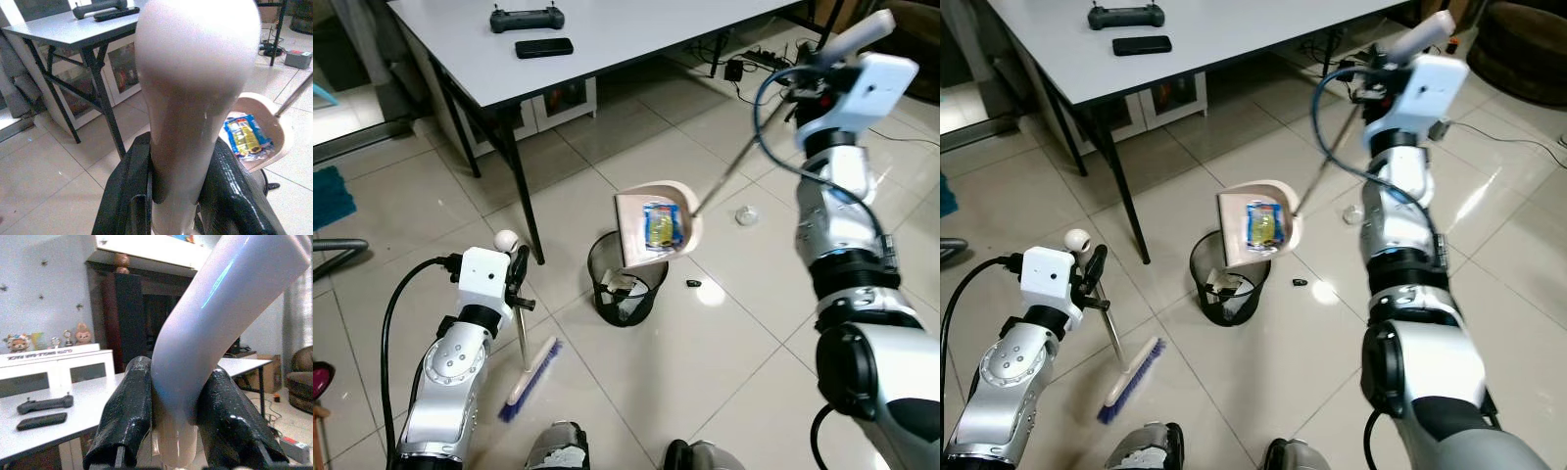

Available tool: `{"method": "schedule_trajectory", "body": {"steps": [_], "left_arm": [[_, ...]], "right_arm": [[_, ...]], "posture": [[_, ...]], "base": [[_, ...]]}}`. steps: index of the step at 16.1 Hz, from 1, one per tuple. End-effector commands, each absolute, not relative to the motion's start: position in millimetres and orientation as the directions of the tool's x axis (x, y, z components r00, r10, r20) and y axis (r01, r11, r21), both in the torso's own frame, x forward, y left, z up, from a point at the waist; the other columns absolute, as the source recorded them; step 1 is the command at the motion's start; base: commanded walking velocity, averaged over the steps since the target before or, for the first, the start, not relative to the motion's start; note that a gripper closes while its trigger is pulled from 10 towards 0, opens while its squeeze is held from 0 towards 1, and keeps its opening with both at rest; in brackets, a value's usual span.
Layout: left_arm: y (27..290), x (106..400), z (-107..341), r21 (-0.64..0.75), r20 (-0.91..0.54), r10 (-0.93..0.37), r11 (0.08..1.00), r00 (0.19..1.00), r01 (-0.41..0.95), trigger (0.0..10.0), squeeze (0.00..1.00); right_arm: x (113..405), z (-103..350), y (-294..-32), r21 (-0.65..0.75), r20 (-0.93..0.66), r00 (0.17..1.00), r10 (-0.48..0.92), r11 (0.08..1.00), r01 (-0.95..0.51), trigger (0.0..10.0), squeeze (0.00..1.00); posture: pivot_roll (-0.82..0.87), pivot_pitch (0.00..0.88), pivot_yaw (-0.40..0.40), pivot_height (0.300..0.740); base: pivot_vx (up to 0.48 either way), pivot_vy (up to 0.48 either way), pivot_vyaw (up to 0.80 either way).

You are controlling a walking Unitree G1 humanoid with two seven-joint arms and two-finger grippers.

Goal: Sweep floor

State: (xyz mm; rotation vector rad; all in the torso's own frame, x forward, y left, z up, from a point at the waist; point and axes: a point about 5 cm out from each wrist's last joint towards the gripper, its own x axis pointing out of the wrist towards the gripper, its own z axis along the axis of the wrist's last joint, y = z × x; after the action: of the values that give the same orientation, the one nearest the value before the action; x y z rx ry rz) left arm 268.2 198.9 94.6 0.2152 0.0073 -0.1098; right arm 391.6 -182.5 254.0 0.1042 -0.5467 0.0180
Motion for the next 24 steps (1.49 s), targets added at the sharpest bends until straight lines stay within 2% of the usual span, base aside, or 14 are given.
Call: {"method": "schedule_trajectory", "body": {"steps": [1,5,9,12,16,17,23,24], "left_arm": [[199,266,95,0.232,-0.021,-0.114,0.966,0.993,0.116,10.0,0.00],[199,267,96,0.245,-0.020,-0.123,0.962,0.992,0.124,10.0,0.00],[198,269,97,0.245,-0.017,-0.125,0.961,0.992,0.125,10.0,0.00],[198,270,97,0.246,-0.017,-0.128,0.961,0.992,0.128,10.0,0.00],[197,271,97,0.251,-0.019,-0.134,0.959,0.991,0.135,10.0,0.00],[197,270,97,0.254,-0.019,-0.137,0.958,0.990,0.137,10.0,0.00],[195,271,97,0.257,-0.021,-0.146,0.955,0.989,0.146,10.0,0.00],[194,271,97,0.245,-0.021,-0.148,0.958,0.989,0.149,10.0,0.00]], "right_arm": [[385,271,-178,0.038,0.610,0.792,0.026,0.997,-0.062,10.0,0.00],[378,267,-150,-0.096,0.634,0.750,0.189,0.981,-0.166,10.0,0.00],[361,264,-113,-0.291,0.648,0.639,0.414,0.910,-0.295,10.0,0.00],[352,261,-99,-0.371,0.634,0.595,0.494,0.869,-0.326,10.0,0.00],[339,249,-81,-0.518,0.567,0.541,0.622,0.779,-0.353,10.0,0.00],[335,244,-77,-0.583,0.530,0.519,0.670,0.733,-0.350,10.0,0.00],[326,244,-75,-0.603,0.532,0.482,0.696,0.711,-0.362,10.0,0.00],[329,253,-81,-0.542,0.588,0.499,0.637,0.768,-0.342,10.0,0.00]], "posture": [[0.11,0.119,0.002,0.740],[0.10,0.119,0.004,0.740],[0.10,0.116,0.004,0.740],[0.10,0.118,0.005,0.740],[0.10,0.123,0.007,0.740],[0.10,0.123,0.007,0.740],[0.10,0.118,0.011,0.740],[0.10,0.117,0.009,0.740]], "base": [[0.000,0.000,0.00],[0.000,0.000,0.00],[0.000,0.000,0.00],[0.000,0.000,0.00],[0.000,0.000,0.00],[0.000,0.000,0.00],[0.000,0.000,0.00],[0.000,0.000,0.00]]}}
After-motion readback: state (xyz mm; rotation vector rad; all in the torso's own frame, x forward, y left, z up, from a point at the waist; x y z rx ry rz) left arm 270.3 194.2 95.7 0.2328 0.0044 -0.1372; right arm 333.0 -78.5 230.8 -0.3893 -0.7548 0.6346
